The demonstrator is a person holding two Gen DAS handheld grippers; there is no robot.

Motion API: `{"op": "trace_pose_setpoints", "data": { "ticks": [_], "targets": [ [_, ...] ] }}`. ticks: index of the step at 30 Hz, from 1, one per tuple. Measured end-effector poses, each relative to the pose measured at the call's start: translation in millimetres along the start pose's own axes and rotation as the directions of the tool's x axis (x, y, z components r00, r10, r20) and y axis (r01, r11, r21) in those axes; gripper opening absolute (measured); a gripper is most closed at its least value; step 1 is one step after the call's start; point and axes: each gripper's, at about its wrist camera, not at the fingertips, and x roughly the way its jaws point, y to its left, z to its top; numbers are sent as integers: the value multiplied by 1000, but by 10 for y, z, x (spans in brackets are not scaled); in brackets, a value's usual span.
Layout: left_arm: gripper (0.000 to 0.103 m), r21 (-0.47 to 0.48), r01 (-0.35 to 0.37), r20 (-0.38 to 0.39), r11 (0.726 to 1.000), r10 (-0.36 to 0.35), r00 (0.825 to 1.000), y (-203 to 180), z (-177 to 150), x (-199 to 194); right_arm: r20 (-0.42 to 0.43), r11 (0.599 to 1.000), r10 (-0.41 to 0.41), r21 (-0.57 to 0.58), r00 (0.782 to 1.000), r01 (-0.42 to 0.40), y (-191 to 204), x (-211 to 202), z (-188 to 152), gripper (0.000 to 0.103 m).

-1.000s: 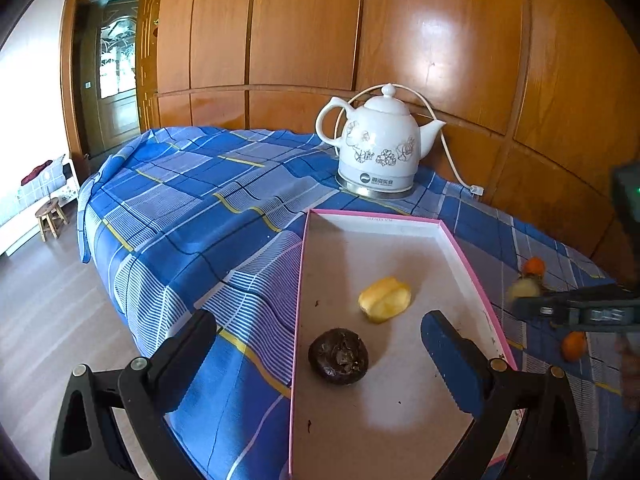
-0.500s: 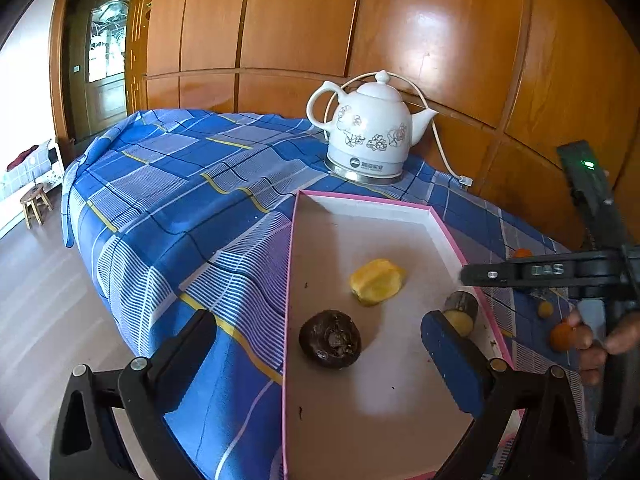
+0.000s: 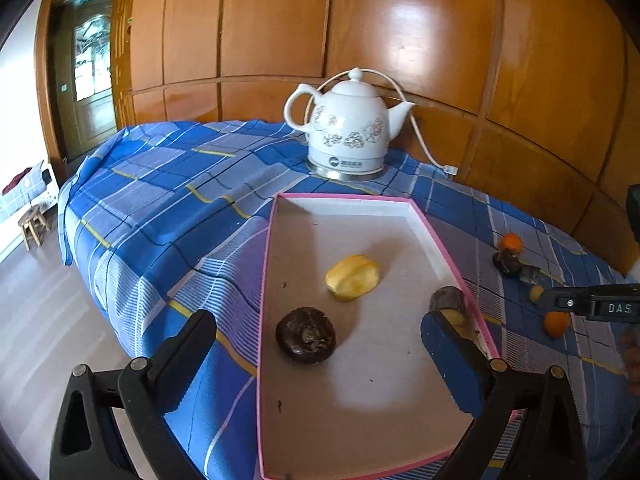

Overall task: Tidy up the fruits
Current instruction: 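Carry the dark brown block into the tray and open the right tool, then move the right tool back toward the remaining fruits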

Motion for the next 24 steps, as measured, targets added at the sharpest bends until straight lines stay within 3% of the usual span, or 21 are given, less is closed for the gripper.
{"op": "trace_pose_setpoints", "data": {
  "ticks": [24],
  "targets": [
    [103, 173, 81, -29, 982, -77, 997, -577, 62, 7, 64, 963, -167, 224, 984, 148, -1301, -522, -269, 36]
  ]
}}
